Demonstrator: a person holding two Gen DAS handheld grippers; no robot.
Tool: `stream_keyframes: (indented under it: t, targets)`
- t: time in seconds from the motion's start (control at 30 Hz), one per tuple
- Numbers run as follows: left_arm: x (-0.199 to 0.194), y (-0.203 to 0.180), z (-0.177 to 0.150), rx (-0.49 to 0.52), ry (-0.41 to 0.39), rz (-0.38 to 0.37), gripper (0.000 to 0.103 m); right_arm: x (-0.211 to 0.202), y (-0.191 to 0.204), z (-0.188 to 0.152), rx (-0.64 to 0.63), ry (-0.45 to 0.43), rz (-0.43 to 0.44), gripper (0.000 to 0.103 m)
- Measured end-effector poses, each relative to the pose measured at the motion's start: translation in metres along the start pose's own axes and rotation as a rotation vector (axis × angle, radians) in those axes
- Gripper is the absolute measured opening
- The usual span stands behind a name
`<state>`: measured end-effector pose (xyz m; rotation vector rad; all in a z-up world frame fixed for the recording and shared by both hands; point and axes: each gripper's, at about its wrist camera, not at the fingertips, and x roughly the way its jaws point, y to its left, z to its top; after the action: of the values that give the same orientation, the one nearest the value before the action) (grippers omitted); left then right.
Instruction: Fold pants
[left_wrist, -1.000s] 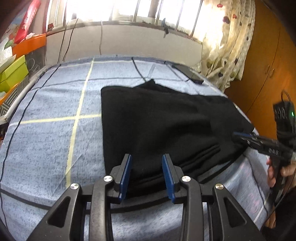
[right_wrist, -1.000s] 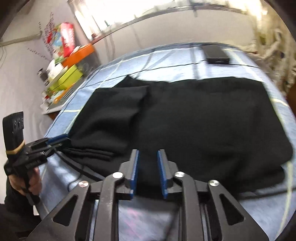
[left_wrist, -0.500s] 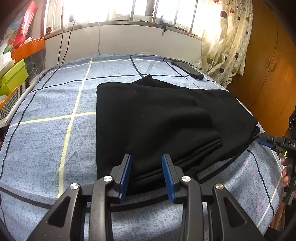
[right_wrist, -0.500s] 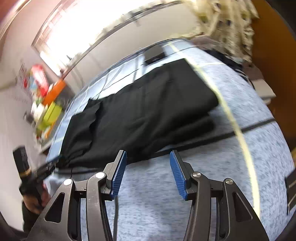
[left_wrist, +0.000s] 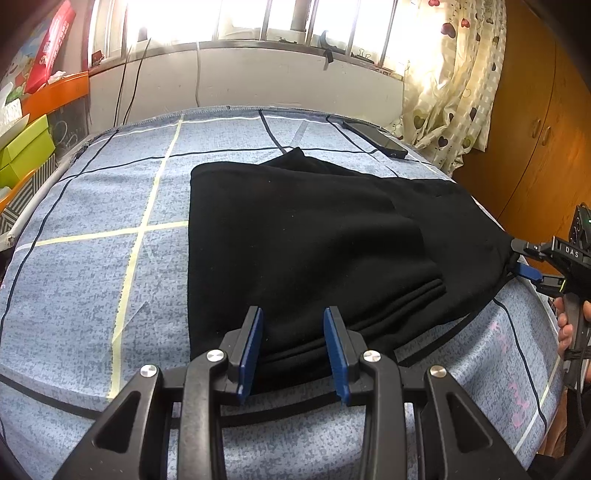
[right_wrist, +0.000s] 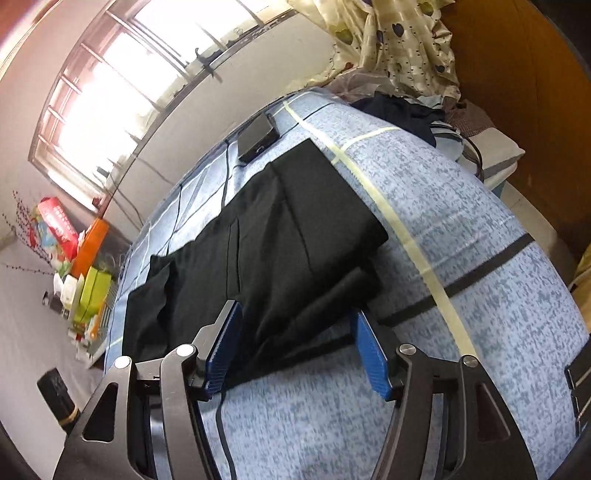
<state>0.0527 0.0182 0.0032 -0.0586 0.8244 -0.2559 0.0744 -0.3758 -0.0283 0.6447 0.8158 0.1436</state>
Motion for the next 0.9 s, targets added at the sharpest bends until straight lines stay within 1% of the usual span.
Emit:
stream_keyframes:
  t: [0.13,0.23,0.33,0.4,0.47,0.6,0.77,0.83,0.9]
  targets:
    - [0.001,-0.001,0.000,0.003,0.000,0.003,0.037,-0.002,-0.001,-0.005,0.049,-0.027,-0.014,0.062]
    - [0.001,-0.003,0.000,0.009,0.002,0.012,0.037,-0.005,0.002,-0.012,0.069,-0.028,-0.019,0.062]
    - [0.003,-0.006,0.000,0.013,0.004,0.031,0.037,0.000,0.002,-0.006,0.071,-0.035,-0.009,0.062]
    - [0.004,-0.009,0.000,0.018,0.004,0.048,0.037,0.005,-0.002,0.004,0.106,-0.042,0.015,0.064]
    - [0.004,-0.010,0.000,0.020,0.004,0.057,0.038,0.008,-0.004,0.009,0.119,-0.057,0.020,0.064]
    - [0.004,-0.009,0.000,0.014,0.003,0.055,0.038,0.008,-0.005,0.007,0.152,-0.082,0.030,0.064]
    - [0.004,-0.007,0.000,0.006,0.001,0.047,0.038,0.001,0.000,-0.006,0.163,-0.051,0.019,0.064]
    - [0.005,-0.007,0.000,0.006,0.001,0.046,0.039,0.004,0.002,-0.002,0.154,-0.050,0.009,0.064]
    - [0.005,-0.007,0.000,0.007,0.001,0.039,0.041,0.008,-0.001,0.005,0.159,-0.070,0.013,0.064]
